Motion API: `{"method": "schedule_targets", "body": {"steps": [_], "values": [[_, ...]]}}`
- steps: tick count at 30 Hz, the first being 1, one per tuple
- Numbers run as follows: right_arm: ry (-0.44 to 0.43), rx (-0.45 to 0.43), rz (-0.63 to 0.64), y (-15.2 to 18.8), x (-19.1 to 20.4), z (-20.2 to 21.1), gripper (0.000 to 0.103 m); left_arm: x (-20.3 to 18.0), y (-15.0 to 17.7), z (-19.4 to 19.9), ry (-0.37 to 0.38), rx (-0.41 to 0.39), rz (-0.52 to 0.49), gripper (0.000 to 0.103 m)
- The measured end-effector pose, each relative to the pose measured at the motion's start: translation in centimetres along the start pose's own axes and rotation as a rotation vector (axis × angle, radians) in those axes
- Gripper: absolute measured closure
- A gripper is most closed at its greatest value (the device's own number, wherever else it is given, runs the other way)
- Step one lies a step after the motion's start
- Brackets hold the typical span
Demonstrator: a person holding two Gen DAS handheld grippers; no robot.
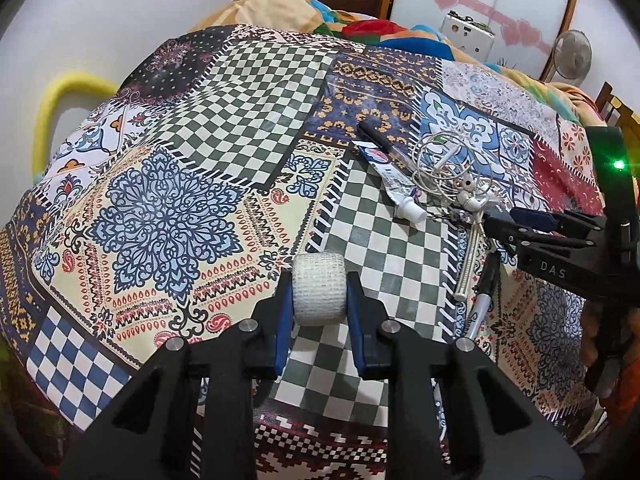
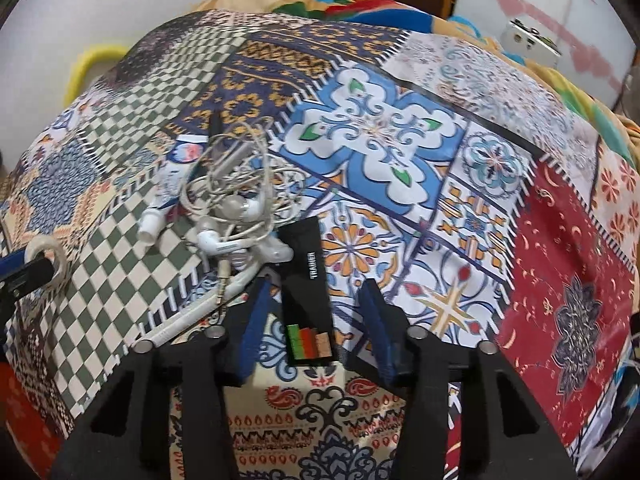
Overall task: Collect trash
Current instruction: 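Grasp the white tape roll with the left tool while the right tool grasps the black TRAINER box, then carry the tape roll and black box in both tools over the white bin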
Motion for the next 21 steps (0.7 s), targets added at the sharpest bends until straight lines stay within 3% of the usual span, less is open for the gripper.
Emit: {"method": "schedule_targets", "body": {"steps": [1,2,10,21], "values": [[-0.004,-0.003,0.005,0.1,0.0,0.1,0.069,-0.1,0.0,0.0,0.003,0.003,0.004,0.079],[-0.012,-0.004,0.013,0.1,0.1,0.2,0.081,-0.2,-0.1,0.1,0.005,0.004,0.007,0.079],[-0.012,0.036,-0.066,1.6,-1.3,1.7,0.081,-1.2,-0.4,2.3,0.022,-0.006,0.019,0.079],[0.002,-0.056,-0.069,0.8,0.2,9.7,0.081,-1.3,-1.4,9.9,-0.003,-0.076,0.025,0.079]]}}
Point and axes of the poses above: each gripper's, at about its wrist camera, not at the fingertips, and z roughly against the way its jaws point, x to its left, y to its underside, the point moved 9 cm from there along -z, roughly the way its jaws point, and after that the axes turned 7 degrees about -x, right-handed, at the moved point
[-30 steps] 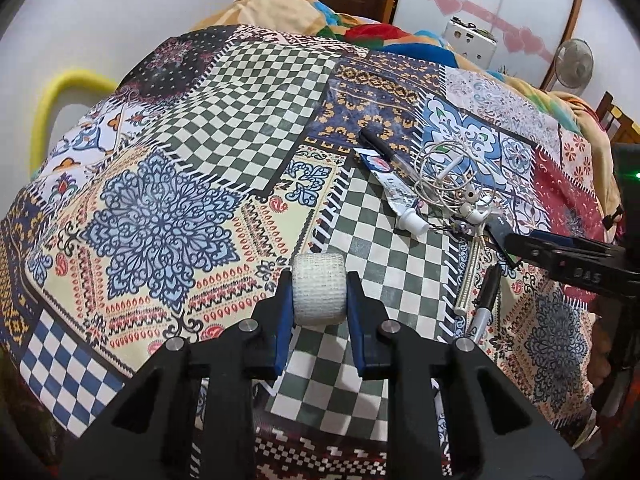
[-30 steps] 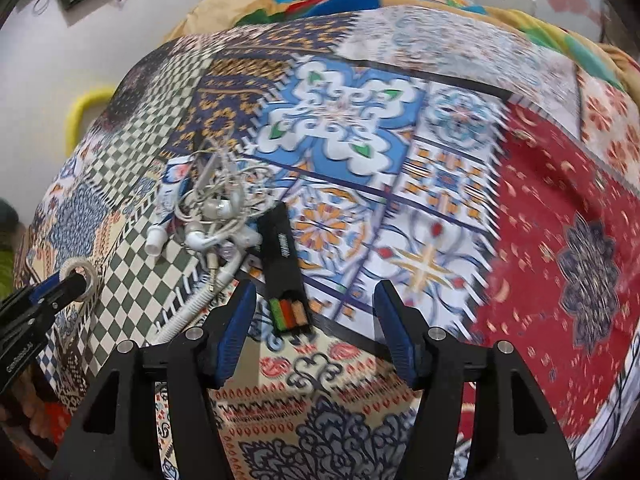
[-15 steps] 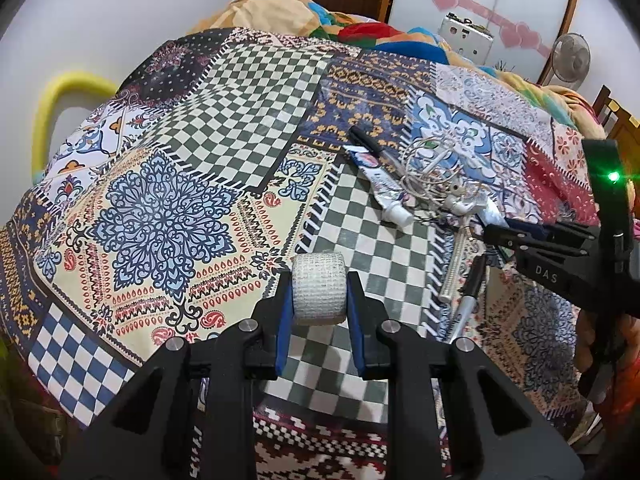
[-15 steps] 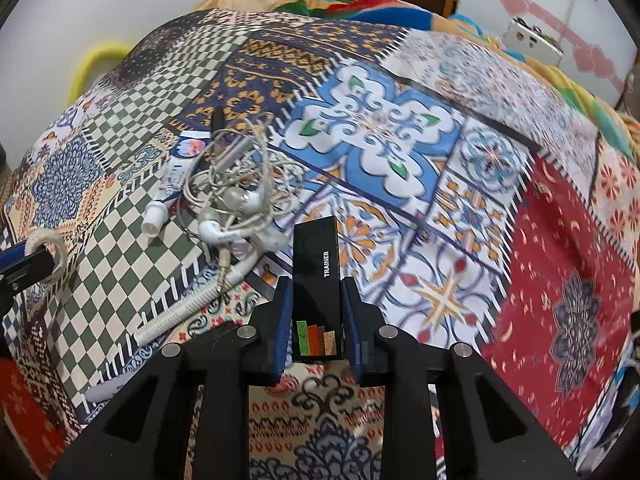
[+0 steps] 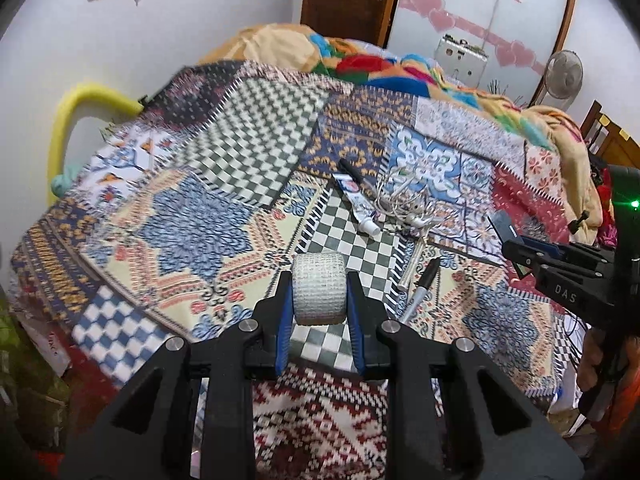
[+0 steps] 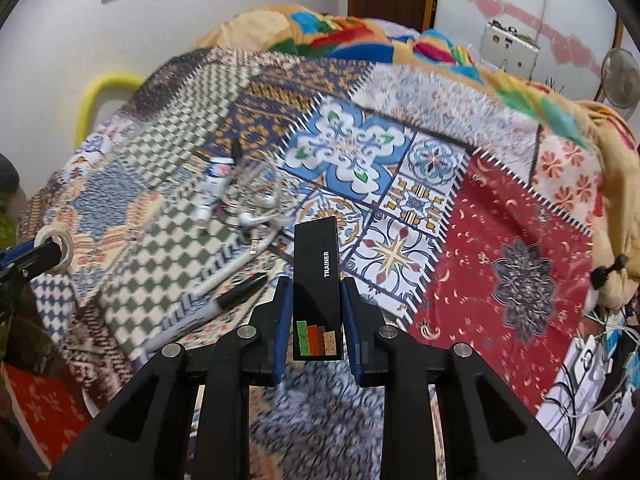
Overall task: Collect trash
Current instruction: 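Carry the tape roll and black box in both tools over the white bin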
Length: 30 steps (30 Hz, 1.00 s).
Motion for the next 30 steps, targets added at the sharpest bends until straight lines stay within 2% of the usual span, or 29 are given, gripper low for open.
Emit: {"method": "schedule_targets", "body": {"steps": [7,17,22,30], "values": [[-0.045,-0.067,0.013,-1.1,3.8,5.3,0.081,1.5,-0.2,7.0,-0.042,-0.067,0.004,0.079],[-0.159,-0.189,0.063,-2.1,12.1,13.7,0.081,6.0,1.1,16.4,-0.116,-0.155,0.047,0.079],[-0.195,-0.234,0.114,-1.7,16.7,16.3,0.081,8.7,2.5,19.8,-0.155,-0.173,0.074,0.079],[-0.298,-0.222,0.161,0.2,23.8,17.8,0.081,14.4,6.1,24.2,-0.23,-0.175,0.134,0.079]]}}
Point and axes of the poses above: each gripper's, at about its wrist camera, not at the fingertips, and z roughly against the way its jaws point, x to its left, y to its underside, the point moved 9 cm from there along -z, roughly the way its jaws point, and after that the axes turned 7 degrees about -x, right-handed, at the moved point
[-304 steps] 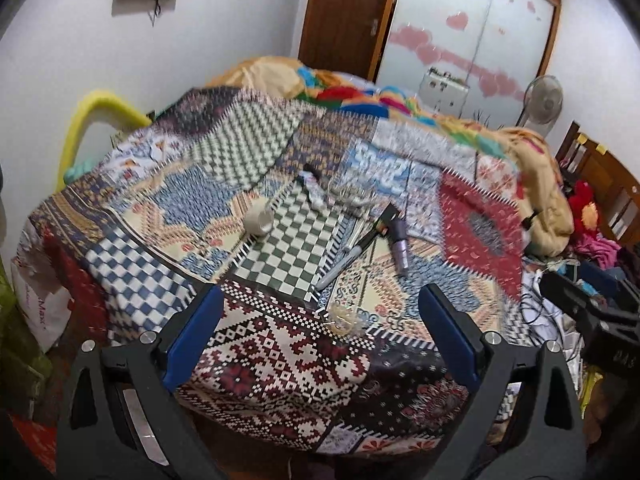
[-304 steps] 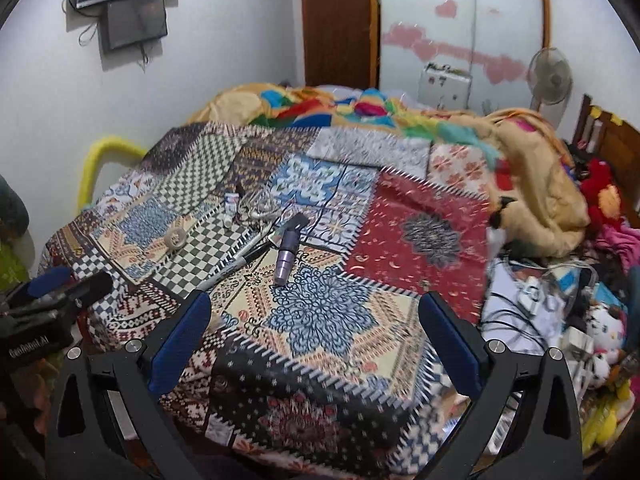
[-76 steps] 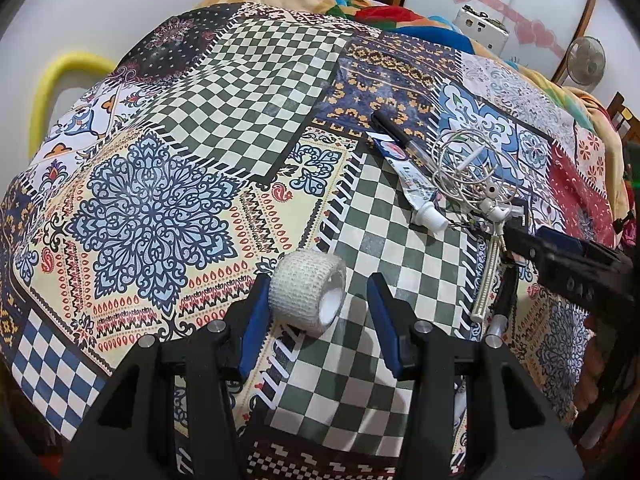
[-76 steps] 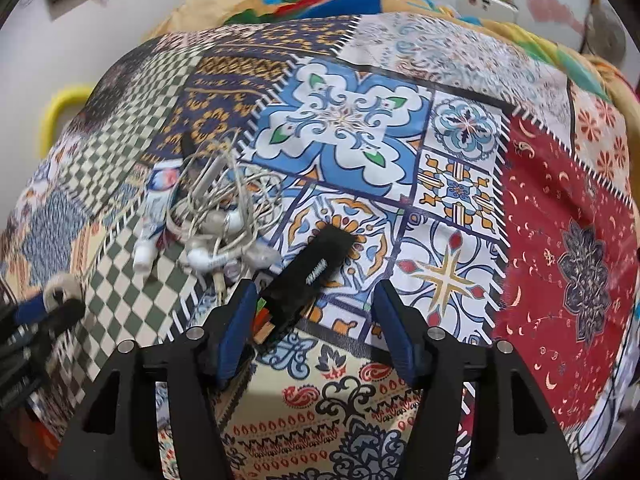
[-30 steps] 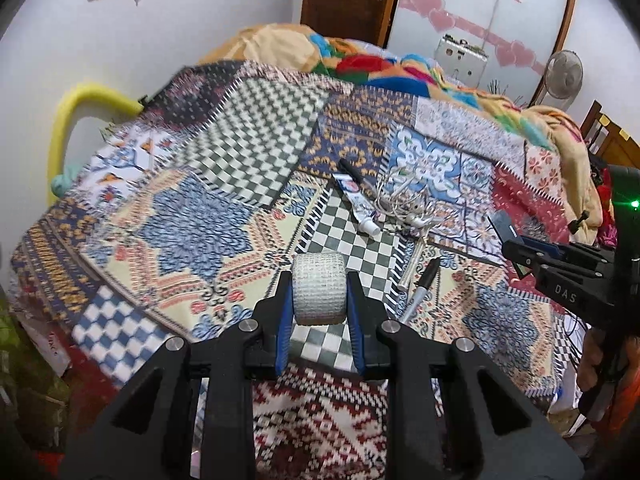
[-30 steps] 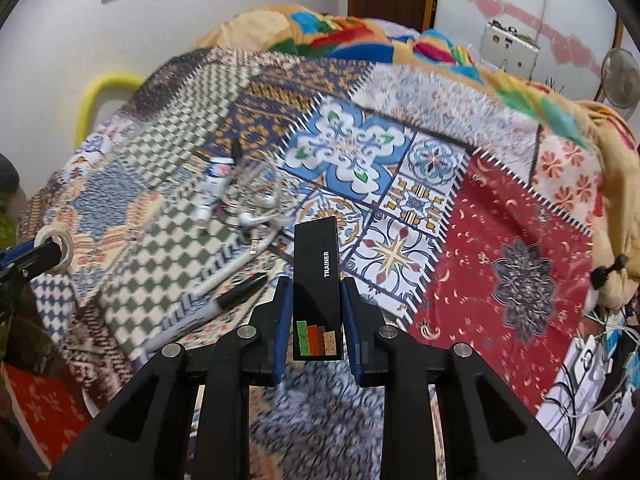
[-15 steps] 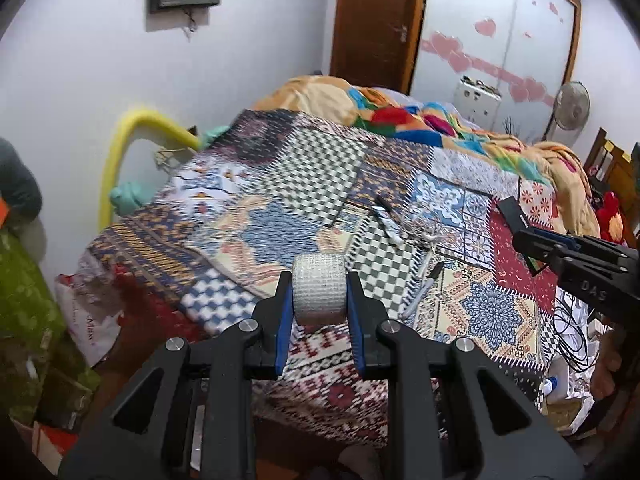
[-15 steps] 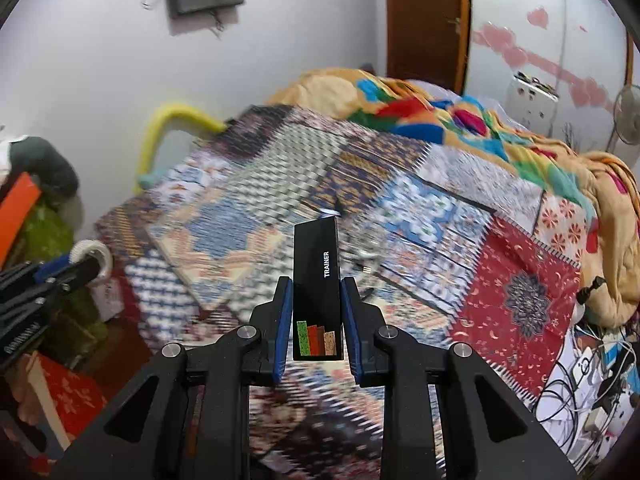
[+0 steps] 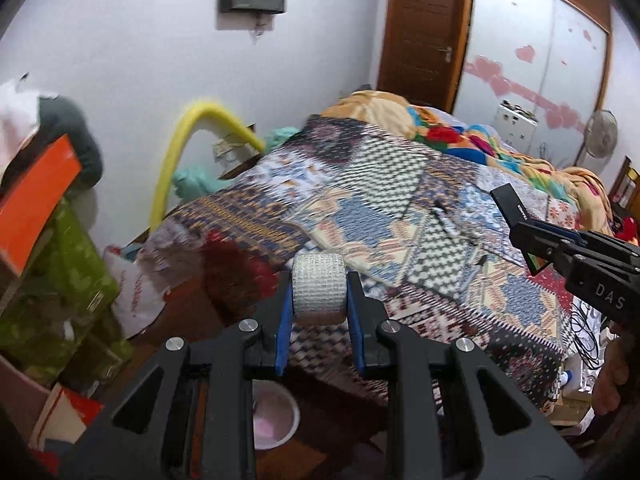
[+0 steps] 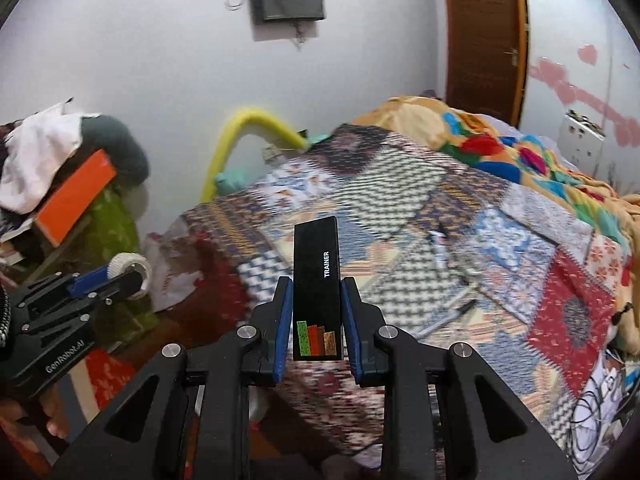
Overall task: Collect trash
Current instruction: 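Carry the tape roll and black box in both tools over the white bin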
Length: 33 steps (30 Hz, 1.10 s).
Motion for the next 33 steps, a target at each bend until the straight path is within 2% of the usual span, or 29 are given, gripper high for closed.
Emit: {"method": "schedule_targets", "body": {"steps": [5,9,16,25,33], "values": [[-0.072,0.023,0.034,0.9,4.8,-1.1,0.081,4.9,2.3,1.0,-0.047,0.028,0.058,0.079],[-0.117,0.052,0.075,2.0,8.6,-2.3,0.081,8.6,4.8,1.3,-0.113,0.058,0.078,0.079],[-0.184,0.154,0.137,5.8,13.8,-5.7,0.081,13.7,10.1,-0.8,-0.161,0.169,0.148,0.079],[-0.227,0.37,0.201,12.9,17.2,-12.0,0.081,16.3,17.8,-5.8,-0.192,0.349,0.186,0.079],[-0.235,0.561,0.21,18.1,18.1,-17.8,0.081,17.1,24.0,-9.9,-0.153,0.503,0.274,0.079]]}}
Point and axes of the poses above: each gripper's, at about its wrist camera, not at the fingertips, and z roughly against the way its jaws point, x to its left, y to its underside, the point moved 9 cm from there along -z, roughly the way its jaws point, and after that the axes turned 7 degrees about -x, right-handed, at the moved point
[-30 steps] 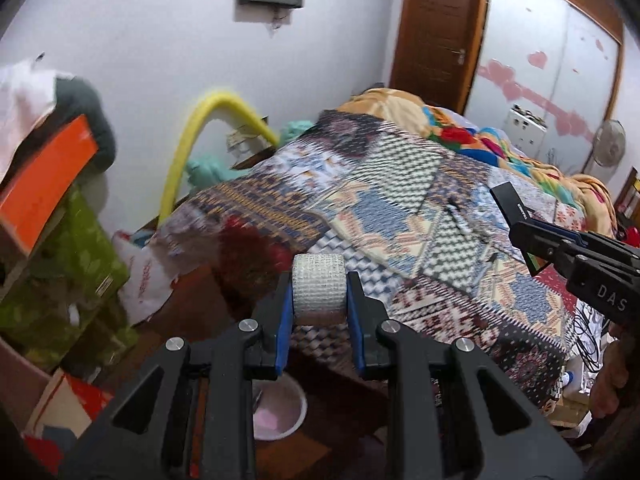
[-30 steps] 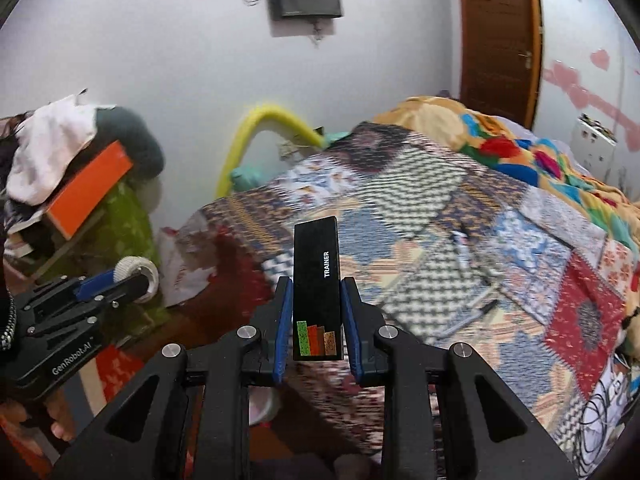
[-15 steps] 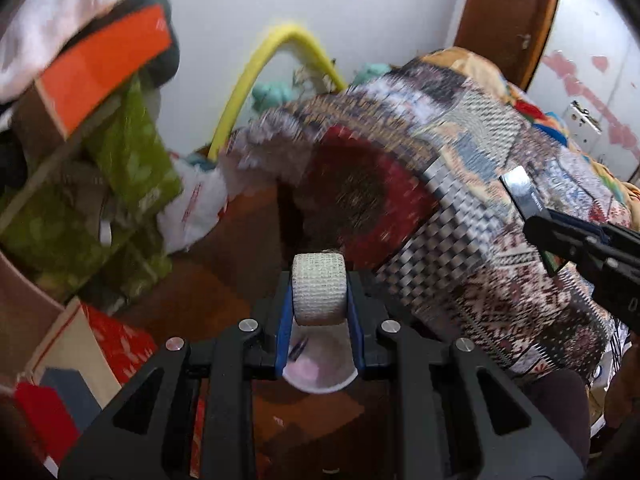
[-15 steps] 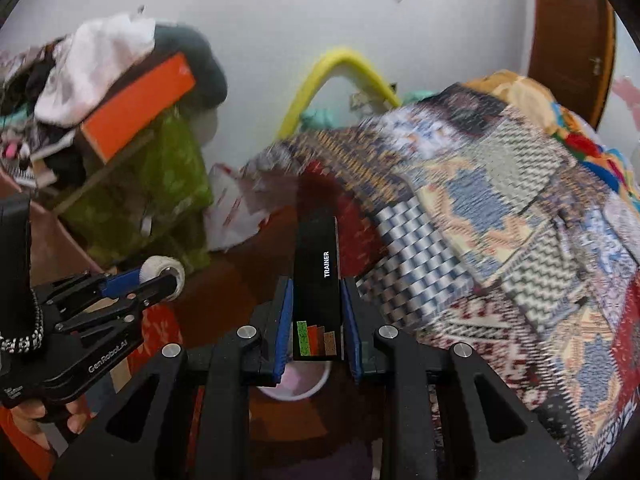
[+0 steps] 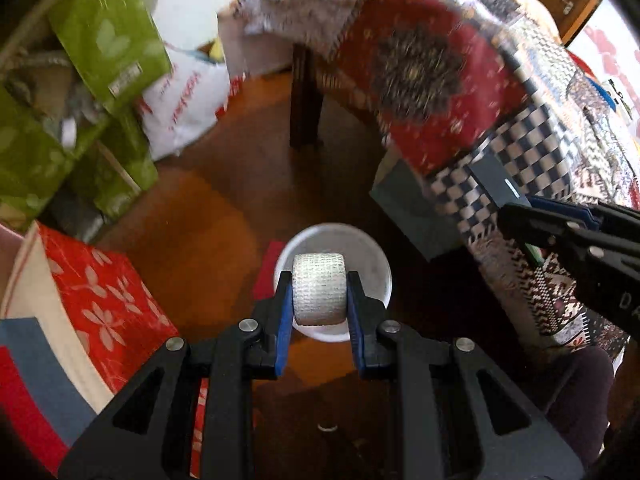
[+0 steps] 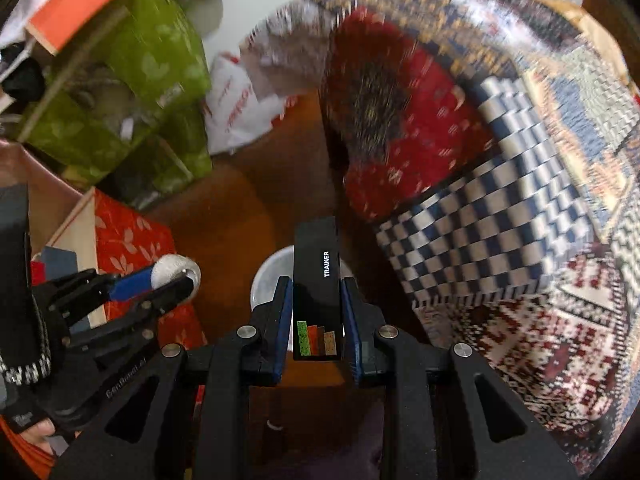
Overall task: Collect trash
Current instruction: 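Carry the tape roll and black box in both tools over the white bin, then open the left tool over the bin while the right tool opens, dropping the box, then move both open tools back over the quilt toward the earphones and marker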
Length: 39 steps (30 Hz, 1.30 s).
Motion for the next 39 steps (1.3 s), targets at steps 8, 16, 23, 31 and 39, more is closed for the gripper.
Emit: {"method": "schedule_targets", "body": {"steps": [8,16,23,31,39], "values": [[-0.138,0.09,-0.04,0.1,1.0,-2.0,0.081,-0.4,0.6,-2.2,0.074,0.041,0.075,0.074],[-0.12,0.073,-0.016,0.1,1.1,-1.6,0.064,0.2,0.1,-1.2,0.043,0.033,0.075,0.062],[-0.094,0.022,-0.018,-0.4,0.3,0.9,0.064,0.6,-0.7,1.7,0.015,-0.025,0.066,0.062],[-0.061,-0.103,-0.051,-1.8,-1.2,6.5,0.064,-0.5,-2.5,7.1,0.0,-0.13,0.043,0.062],[-0.008,-0.276,-0.096,-2.8,-4.5,14.3,0.064,-5.1,-5.4,13.0,0.012,-0.265,-0.033,0.062]]}}
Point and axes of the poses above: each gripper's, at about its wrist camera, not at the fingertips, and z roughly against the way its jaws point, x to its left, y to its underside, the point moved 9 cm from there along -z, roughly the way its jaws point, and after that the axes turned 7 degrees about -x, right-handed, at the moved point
